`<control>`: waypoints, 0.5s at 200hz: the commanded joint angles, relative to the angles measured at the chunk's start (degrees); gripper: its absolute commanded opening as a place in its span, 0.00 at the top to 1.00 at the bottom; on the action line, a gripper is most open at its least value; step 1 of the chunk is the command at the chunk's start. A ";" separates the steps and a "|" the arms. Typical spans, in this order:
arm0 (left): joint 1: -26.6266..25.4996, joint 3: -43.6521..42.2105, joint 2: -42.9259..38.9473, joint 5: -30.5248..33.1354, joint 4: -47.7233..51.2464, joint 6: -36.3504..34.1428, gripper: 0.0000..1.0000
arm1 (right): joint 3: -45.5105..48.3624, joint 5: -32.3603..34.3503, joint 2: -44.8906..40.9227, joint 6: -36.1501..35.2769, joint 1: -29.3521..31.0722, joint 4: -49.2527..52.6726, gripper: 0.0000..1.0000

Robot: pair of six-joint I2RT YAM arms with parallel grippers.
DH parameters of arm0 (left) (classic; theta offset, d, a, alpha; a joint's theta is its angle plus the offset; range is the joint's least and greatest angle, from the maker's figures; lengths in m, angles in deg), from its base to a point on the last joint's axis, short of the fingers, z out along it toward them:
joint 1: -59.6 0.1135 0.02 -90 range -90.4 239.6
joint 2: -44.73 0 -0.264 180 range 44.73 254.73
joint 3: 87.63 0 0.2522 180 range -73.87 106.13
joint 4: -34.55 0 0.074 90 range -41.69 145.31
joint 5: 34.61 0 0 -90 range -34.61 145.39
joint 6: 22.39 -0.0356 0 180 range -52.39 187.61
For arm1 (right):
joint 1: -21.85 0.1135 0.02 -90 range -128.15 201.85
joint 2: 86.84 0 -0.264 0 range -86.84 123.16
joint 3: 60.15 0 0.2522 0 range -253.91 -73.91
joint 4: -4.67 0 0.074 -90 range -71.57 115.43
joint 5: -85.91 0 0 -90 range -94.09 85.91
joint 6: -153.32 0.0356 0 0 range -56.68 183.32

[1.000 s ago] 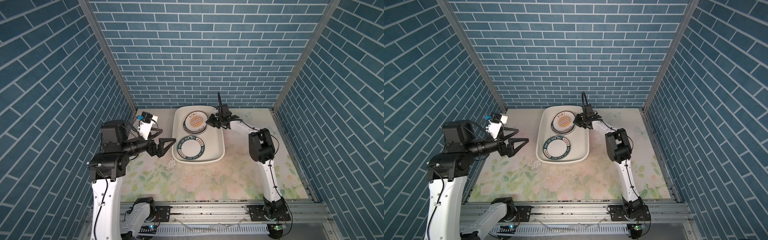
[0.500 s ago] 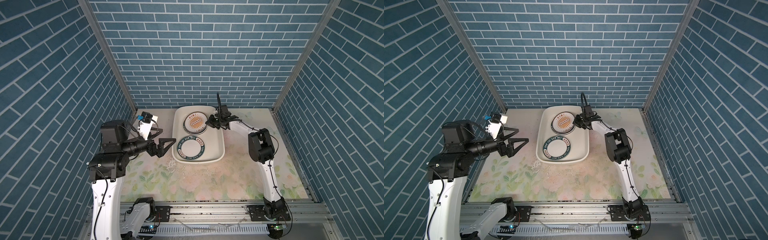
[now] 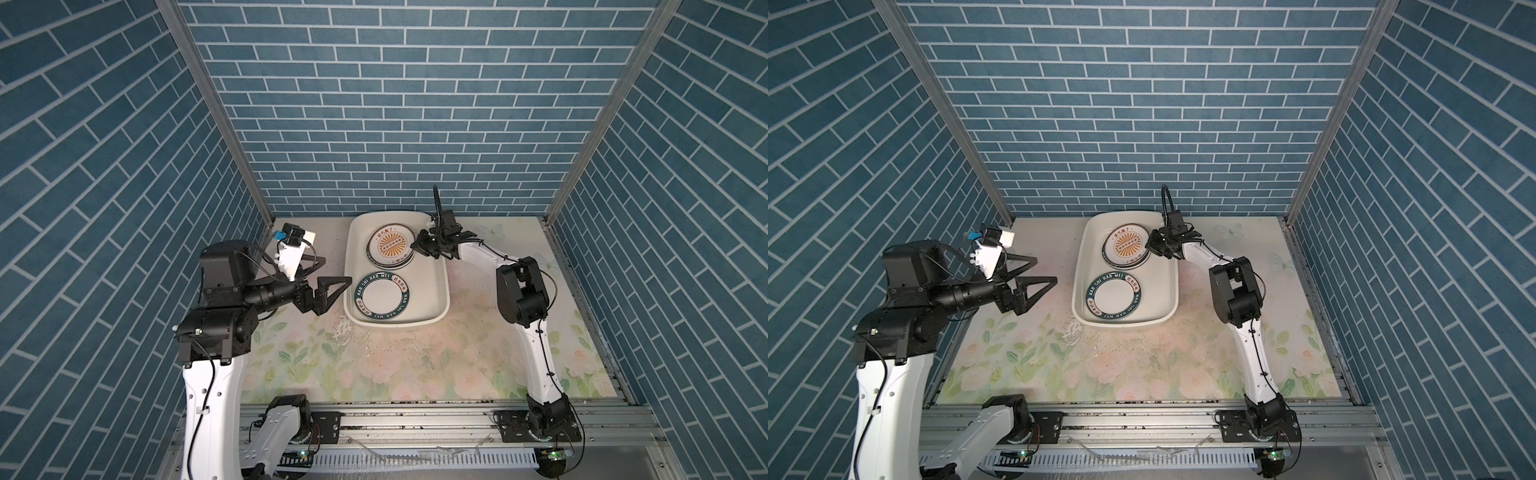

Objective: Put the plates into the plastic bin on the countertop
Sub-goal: 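Lower the sunburst plate flat onto the green-and-red plate stack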

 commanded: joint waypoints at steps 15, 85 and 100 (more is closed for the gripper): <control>0.36 -0.22 -0.53 -0.87 -0.43 -0.10 0.00 | 1.09 0.08 0.07 1.39 0.29 -0.35 0.90; 0.36 -0.11 -0.26 -1.23 -0.82 -0.09 0.00 | 1.99 0.11 -0.58 1.50 0.42 0.03 0.88; 0.38 0.10 -0.16 -1.36 -0.78 0.03 0.00 | 2.35 0.07 -0.82 1.50 0.42 0.02 0.88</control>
